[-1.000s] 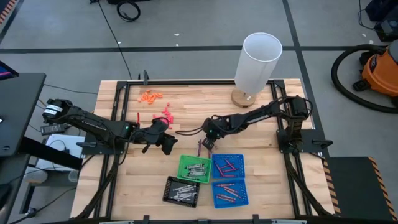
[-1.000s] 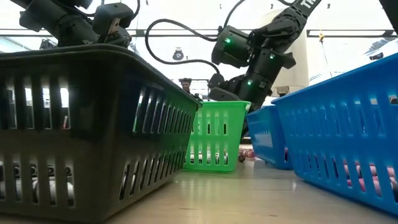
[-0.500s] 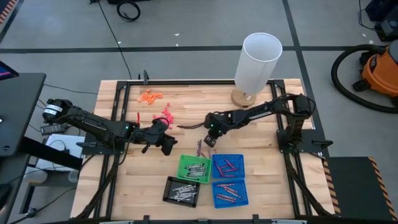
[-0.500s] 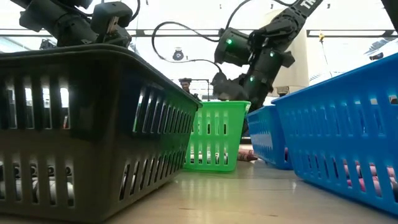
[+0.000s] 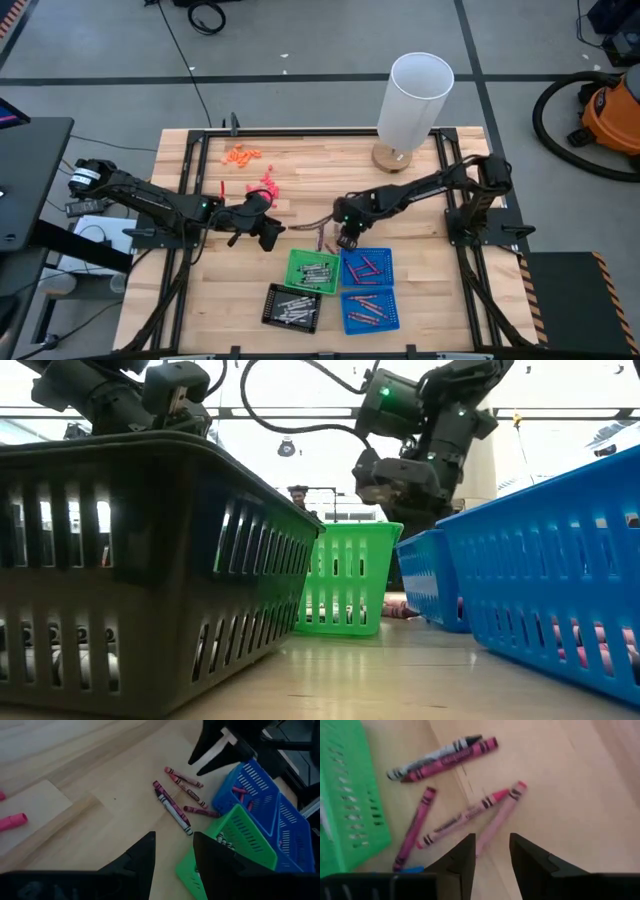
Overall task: Sort crayons
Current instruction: Put the pink crayon into the bottom blue bin
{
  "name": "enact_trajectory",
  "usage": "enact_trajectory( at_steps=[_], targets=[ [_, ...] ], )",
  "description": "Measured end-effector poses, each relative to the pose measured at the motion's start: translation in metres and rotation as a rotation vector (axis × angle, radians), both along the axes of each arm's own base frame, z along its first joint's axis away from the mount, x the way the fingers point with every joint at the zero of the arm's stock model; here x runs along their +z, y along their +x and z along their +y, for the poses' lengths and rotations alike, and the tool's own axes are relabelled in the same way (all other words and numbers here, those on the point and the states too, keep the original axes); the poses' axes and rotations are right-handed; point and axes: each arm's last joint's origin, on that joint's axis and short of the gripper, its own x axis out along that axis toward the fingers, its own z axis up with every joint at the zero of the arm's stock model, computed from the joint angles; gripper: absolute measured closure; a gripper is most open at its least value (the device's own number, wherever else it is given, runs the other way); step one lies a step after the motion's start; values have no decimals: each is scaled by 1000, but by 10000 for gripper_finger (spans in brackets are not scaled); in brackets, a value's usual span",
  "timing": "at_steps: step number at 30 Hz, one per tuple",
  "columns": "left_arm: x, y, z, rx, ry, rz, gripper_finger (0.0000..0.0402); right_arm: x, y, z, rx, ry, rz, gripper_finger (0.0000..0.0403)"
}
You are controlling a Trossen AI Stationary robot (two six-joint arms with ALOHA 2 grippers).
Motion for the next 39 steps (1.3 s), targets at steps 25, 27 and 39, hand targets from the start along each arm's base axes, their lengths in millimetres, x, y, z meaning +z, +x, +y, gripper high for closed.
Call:
enact_trajectory(
  at_steps=[25,27,39],
  targets=[
    [1,0,0,4,7,-8,259,-9,10,9,-106,-91,8,270],
    [1,0,0,4,7,-7,259,-12,12,9,-99,-103,13,270],
    [0,0,-1,2,6,-4,259,-30,16,10,-98,-77,53,272]
  ],
)
